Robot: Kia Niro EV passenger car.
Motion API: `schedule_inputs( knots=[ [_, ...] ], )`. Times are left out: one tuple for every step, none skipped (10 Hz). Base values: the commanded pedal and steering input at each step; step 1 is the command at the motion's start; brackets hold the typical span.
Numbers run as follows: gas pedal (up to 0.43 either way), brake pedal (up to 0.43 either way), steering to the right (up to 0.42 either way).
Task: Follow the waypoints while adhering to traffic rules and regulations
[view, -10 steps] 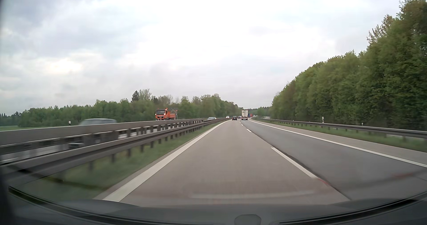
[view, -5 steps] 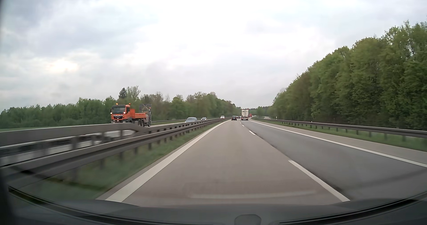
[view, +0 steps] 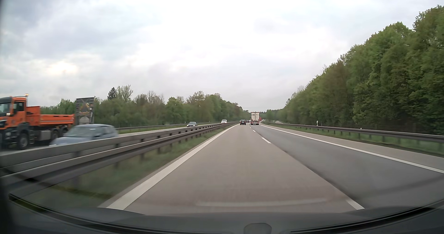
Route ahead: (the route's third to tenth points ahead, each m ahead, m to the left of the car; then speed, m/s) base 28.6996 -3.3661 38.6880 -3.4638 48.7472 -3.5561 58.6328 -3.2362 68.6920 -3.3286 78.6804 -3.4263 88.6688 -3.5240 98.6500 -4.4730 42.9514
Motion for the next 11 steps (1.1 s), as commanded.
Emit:
schedule_inputs(
  knots=[
    [0.0,0.213,0.006],
    [0.0,0.22,0.006],
    [0.0,0.226,0.006],
    [0.0,0.226,0.006],
    [0.0,0.232,0.006],
    [0.0,0.226,0.006],
    [0.0,0.226,0.006],
    [0.0,0.226,0.006],
    [0.0,0.226,0.006],
    [0.0,0.226,0.006],
    [0.0,0.226,0.006]
  ],
)
